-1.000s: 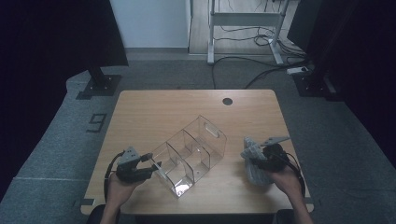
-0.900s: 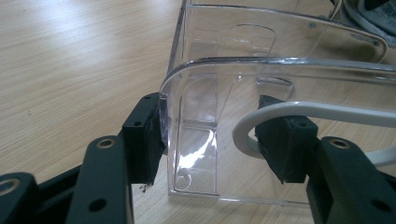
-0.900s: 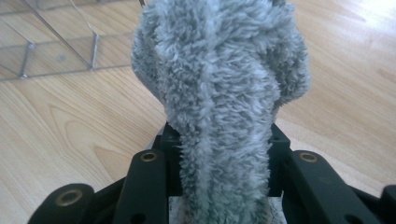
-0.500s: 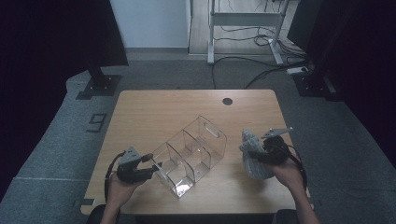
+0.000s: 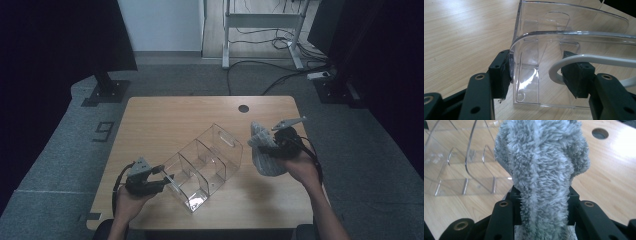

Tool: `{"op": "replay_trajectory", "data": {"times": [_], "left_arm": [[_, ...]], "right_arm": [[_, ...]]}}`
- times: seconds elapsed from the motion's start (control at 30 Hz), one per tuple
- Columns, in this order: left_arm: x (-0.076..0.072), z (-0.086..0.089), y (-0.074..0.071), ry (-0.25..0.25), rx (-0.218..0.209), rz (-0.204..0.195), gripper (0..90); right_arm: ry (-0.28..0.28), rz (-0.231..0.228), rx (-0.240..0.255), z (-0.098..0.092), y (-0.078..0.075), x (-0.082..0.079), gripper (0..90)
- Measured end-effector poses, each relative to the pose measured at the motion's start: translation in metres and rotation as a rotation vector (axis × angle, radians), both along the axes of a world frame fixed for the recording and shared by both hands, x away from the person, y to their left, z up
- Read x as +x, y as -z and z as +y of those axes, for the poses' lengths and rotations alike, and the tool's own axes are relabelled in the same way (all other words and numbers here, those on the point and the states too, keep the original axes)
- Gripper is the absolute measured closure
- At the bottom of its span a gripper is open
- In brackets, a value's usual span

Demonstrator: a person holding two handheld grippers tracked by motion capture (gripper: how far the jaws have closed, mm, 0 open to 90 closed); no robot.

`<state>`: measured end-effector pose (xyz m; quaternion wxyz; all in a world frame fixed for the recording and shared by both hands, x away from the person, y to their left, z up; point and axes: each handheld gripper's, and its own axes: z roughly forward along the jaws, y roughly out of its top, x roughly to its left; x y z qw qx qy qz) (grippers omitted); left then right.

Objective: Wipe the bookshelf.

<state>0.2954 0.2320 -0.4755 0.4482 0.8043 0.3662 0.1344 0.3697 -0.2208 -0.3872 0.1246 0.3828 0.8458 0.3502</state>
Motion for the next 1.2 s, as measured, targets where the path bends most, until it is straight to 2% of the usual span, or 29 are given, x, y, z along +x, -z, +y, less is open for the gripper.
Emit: {"op": "replay_trajectory", "data": {"times": [0.23,0.37,0.67,0.73,0.93,1.2], "left_arm": [[0.001,0.001,0.0,0.007,-0.002,0.002,42.1],[0.001,0.001,0.0,0.009,-0.004,0.002,42.0],[0.001,0.0,0.0,0.013,0.0,0.002,42.0],[0.001,-0.001,0.0,0.013,0.0,0.0,41.9],[0.001,-0.001,0.0,0.016,0.003,0.0,41.9],[0.0,-0.002,0.0,0.02,0.007,-0.001,41.9]], "right_arm": [[-0.018,-0.013,-0.004,0.017,-0.012,0.018,62.4],[-0.027,-0.022,-0.008,0.034,-0.022,0.03,62.4],[-0.049,-0.035,-0.015,0.058,-0.031,0.049,62.4],[-0.051,-0.035,-0.017,0.069,-0.033,0.056,62.4],[-0.059,-0.033,-0.011,0.086,-0.032,0.067,62.4],[-0.079,-0.039,-0.035,0.117,-0.025,0.084,62.1]]}}
